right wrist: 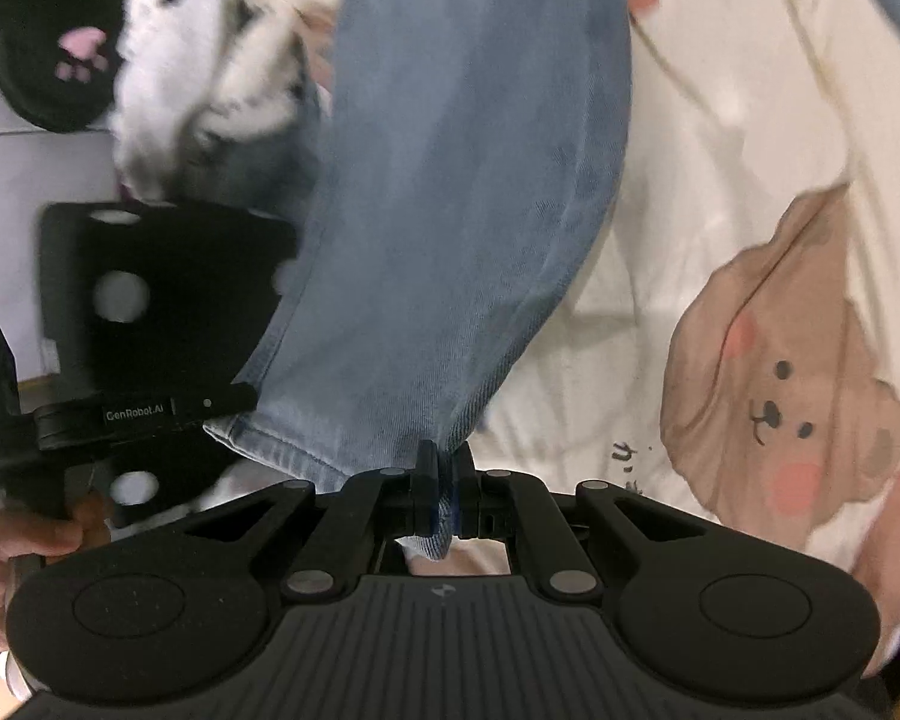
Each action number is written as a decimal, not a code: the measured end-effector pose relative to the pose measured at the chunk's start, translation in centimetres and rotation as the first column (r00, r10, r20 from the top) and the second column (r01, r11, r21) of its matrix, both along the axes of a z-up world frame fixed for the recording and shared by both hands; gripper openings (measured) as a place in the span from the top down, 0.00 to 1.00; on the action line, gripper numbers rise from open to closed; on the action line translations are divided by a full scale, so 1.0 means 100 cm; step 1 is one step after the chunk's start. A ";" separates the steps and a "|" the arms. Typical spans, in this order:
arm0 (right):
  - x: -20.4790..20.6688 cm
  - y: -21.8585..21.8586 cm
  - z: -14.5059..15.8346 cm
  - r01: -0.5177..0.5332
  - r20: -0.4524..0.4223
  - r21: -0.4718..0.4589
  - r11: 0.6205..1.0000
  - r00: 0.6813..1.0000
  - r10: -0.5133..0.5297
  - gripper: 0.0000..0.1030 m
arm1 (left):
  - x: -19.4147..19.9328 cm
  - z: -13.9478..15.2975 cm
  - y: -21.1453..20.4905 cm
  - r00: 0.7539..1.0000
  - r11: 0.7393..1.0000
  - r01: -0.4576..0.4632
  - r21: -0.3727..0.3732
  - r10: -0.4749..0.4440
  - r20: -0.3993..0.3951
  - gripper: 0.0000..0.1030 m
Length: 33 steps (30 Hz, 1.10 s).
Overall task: Fold clothes
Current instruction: 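Pull both leg hems away from the waistband with both tools, then open both tools and release the leg hems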
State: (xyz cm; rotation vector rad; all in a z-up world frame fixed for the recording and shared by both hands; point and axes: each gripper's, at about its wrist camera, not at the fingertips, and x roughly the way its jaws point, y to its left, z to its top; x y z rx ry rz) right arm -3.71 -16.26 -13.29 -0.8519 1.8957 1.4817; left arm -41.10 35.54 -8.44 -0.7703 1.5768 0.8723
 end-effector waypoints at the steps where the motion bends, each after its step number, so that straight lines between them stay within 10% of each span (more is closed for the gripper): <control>1: -0.004 -0.004 -0.015 -0.005 0.007 -0.006 1.000 1.000 0.005 0.99 | -0.006 -0.014 0.000 1.000 1.000 0.000 -0.004 0.000 -0.008 0.91; 14: -0.035 -0.033 -0.098 -0.085 0.160 -0.057 0.995 0.983 0.093 0.92 | -0.026 -0.088 -0.006 0.994 0.998 0.046 -0.034 -0.049 -0.102 0.77; 22: -0.024 -0.010 -0.047 -0.131 0.180 -0.042 0.991 0.974 0.136 0.66 | -0.020 -0.042 -0.014 0.988 0.996 0.086 -0.025 -0.088 -0.125 0.79; 33: 0.048 0.021 0.043 -0.007 0.214 0.088 0.996 0.977 -0.012 0.63 | 0.040 0.026 -0.028 0.981 0.982 0.187 0.003 -0.187 -0.046 0.70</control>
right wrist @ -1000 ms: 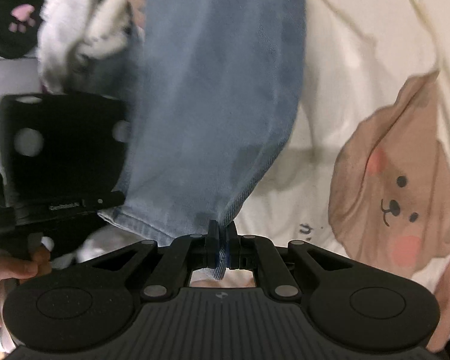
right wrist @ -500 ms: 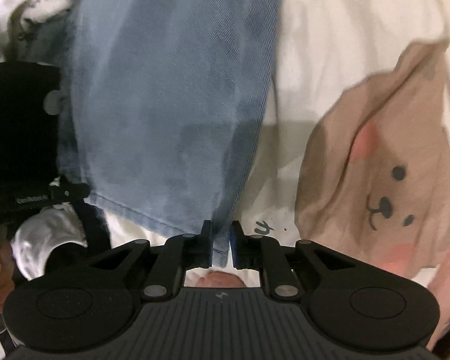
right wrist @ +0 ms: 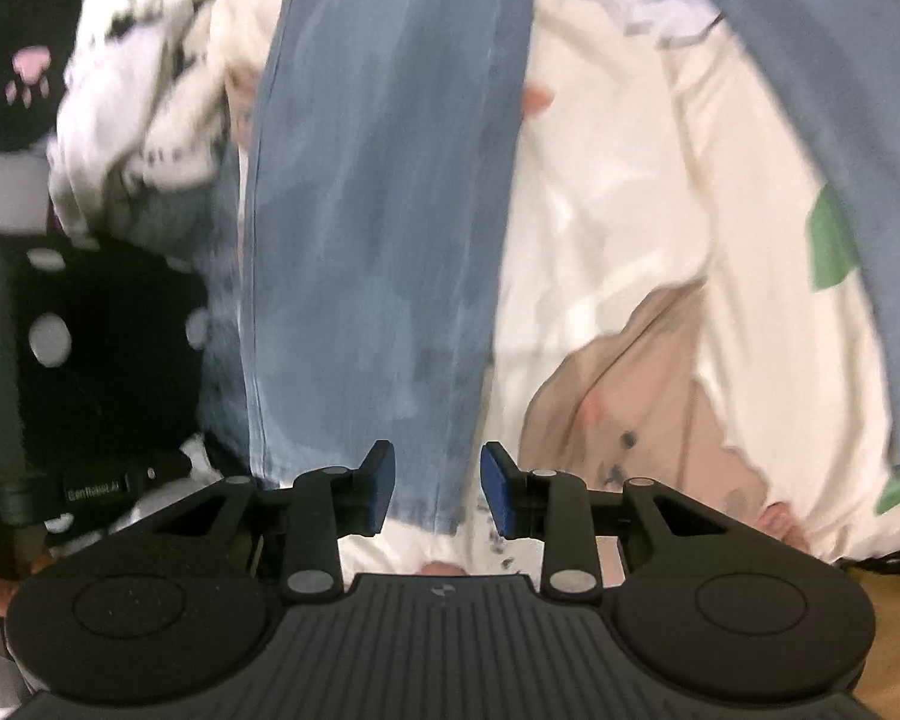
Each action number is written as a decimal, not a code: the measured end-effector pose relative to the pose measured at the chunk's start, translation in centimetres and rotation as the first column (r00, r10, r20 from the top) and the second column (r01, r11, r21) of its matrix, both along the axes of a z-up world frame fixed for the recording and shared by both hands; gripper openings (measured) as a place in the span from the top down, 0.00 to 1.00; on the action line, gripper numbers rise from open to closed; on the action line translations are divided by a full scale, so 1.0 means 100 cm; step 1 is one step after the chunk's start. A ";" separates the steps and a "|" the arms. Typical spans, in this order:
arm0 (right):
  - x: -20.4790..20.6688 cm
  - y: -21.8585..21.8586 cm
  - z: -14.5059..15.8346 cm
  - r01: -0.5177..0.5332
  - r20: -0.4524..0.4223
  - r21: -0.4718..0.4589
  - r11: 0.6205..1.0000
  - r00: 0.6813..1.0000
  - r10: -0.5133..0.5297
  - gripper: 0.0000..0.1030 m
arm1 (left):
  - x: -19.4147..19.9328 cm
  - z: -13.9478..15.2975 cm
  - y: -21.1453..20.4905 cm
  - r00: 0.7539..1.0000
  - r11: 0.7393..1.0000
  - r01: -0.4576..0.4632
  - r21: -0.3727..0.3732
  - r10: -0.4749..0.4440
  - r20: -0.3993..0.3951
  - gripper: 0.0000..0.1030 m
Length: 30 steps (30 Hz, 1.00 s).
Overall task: Fold clothes
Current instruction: 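Open both tools and release the leg hems, then move both tools to the waistband and pinch the jeans beside the drawstring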
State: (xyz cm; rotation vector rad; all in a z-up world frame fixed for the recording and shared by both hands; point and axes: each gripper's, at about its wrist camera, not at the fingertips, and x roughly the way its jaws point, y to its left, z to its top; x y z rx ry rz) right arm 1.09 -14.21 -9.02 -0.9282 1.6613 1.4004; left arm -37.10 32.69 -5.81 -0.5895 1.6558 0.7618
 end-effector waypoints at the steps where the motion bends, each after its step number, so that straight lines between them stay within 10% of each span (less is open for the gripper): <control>1: 0.009 0.003 0.006 0.023 0.001 0.014 1.000 1.000 -0.023 0.63 | 0.007 0.003 -0.001 1.000 1.000 0.006 0.005 -0.006 0.010 0.69; 13: 0.085 0.056 0.037 0.157 -0.004 0.135 0.978 0.987 -0.158 0.62 | 0.105 0.028 -0.008 0.995 0.994 0.078 0.072 -0.082 0.063 0.62; 30: 0.189 0.188 0.000 0.122 -0.033 0.276 0.953 0.993 -0.118 0.62 | 0.258 0.028 0.063 0.978 0.943 0.130 0.308 -0.173 0.116 0.56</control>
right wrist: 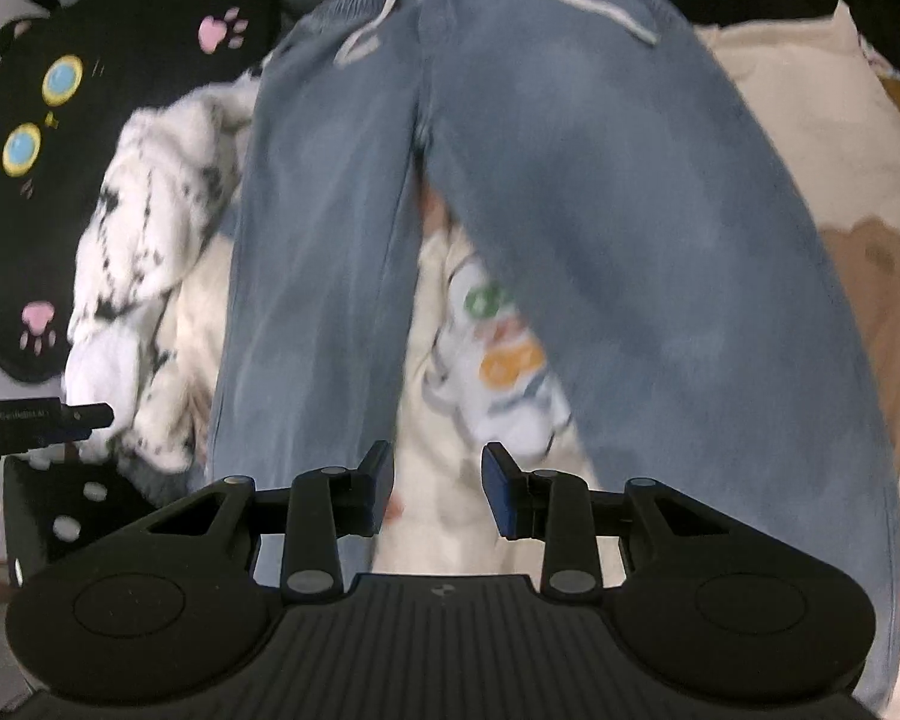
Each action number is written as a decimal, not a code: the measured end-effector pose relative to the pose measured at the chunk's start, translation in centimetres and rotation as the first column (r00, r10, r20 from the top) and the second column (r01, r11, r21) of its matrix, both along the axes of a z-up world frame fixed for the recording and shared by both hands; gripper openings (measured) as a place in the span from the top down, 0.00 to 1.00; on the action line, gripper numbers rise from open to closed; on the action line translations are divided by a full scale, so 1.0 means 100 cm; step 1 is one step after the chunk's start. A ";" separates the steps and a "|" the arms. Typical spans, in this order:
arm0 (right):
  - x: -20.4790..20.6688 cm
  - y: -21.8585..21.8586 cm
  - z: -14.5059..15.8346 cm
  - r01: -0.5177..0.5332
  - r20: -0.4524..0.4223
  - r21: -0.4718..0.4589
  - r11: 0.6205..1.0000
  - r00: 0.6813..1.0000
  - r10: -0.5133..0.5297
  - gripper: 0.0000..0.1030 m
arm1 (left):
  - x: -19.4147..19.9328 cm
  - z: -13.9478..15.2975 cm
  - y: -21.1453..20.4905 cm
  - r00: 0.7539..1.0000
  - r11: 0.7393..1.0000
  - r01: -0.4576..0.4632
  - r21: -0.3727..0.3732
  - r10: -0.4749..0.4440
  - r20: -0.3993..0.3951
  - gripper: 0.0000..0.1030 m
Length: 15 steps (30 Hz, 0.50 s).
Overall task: Fold clothes
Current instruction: 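Move both tools to the waistband and pinch the jeans beside the drawstring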
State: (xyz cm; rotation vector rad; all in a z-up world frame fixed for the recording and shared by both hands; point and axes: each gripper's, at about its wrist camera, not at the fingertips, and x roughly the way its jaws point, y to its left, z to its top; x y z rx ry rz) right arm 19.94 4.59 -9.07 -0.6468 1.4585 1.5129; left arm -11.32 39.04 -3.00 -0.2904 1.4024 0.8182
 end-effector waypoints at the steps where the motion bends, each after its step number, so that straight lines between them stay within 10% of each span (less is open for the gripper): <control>1: 0.006 0.007 -0.004 0.008 0.001 0.012 1.000 1.000 -0.008 0.62 | 0.008 -0.004 0.008 1.000 1.000 0.008 0.009 -0.008 0.006 0.56; 15: 0.096 0.107 -0.095 0.011 0.100 0.196 0.981 0.995 -0.031 0.57 | 0.085 -0.110 0.098 0.969 0.980 0.186 0.073 -0.196 0.150 0.52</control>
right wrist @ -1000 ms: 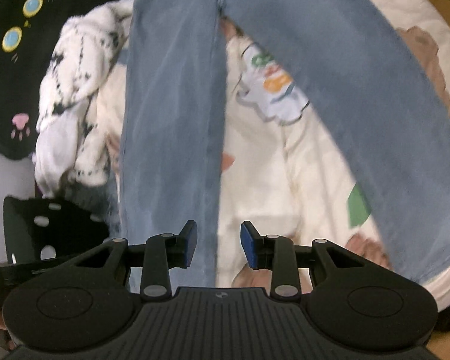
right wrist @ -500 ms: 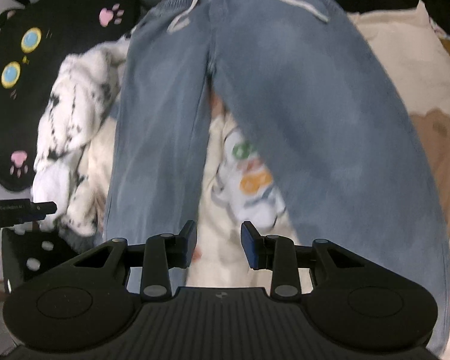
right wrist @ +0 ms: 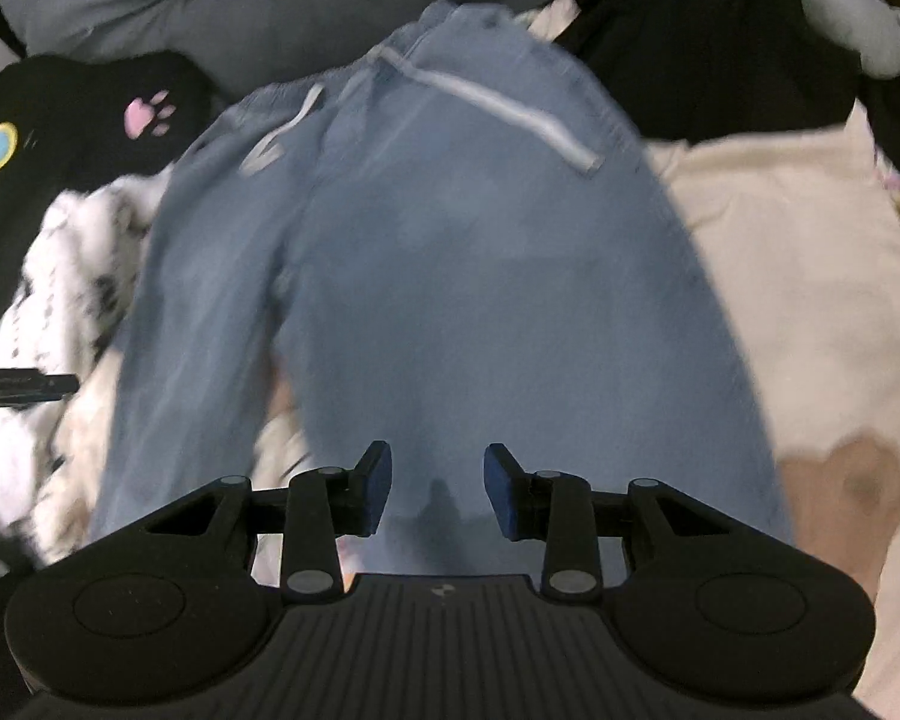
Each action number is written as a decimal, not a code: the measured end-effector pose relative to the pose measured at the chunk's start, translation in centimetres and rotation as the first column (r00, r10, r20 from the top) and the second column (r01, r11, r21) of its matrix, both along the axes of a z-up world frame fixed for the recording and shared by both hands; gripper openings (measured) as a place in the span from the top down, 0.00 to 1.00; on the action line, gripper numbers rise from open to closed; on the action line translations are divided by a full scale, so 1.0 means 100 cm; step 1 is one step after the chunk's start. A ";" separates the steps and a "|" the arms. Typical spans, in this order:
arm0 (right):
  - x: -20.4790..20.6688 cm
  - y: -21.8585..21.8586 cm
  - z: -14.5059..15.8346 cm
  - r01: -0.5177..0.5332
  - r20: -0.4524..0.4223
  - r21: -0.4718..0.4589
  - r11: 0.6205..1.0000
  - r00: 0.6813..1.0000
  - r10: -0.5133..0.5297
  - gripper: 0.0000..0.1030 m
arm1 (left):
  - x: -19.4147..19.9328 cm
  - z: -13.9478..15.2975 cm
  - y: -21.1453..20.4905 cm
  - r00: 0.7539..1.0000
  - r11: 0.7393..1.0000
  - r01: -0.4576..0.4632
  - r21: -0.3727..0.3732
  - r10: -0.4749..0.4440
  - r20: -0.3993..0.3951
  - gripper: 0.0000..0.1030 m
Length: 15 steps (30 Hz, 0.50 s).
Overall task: Fold clothes
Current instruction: 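Move both tools to the waistband and pinch the jeans beside the drawstring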
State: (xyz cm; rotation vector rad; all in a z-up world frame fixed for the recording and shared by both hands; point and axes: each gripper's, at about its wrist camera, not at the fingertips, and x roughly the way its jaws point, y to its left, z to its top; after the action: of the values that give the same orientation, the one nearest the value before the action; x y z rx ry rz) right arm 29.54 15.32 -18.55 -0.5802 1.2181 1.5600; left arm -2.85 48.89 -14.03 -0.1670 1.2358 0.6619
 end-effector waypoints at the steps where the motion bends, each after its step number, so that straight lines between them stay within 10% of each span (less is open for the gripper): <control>1: 0.009 0.007 -0.005 0.014 0.008 0.020 1.000 1.000 -0.014 0.53 | 0.005 -0.007 0.004 1.000 1.000 0.012 0.004 -0.012 0.012 0.51; 15: 0.085 0.090 -0.076 0.132 0.109 0.164 0.977 0.982 -0.151 0.48 | 0.057 -0.055 0.042 0.989 0.992 0.105 0.071 -0.112 0.099 0.49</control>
State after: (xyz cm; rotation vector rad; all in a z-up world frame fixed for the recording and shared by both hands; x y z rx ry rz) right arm 38.05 24.36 -26.12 -0.4682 1.0130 1.4627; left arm 2.83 53.09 -19.57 -0.0778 1.1149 0.5909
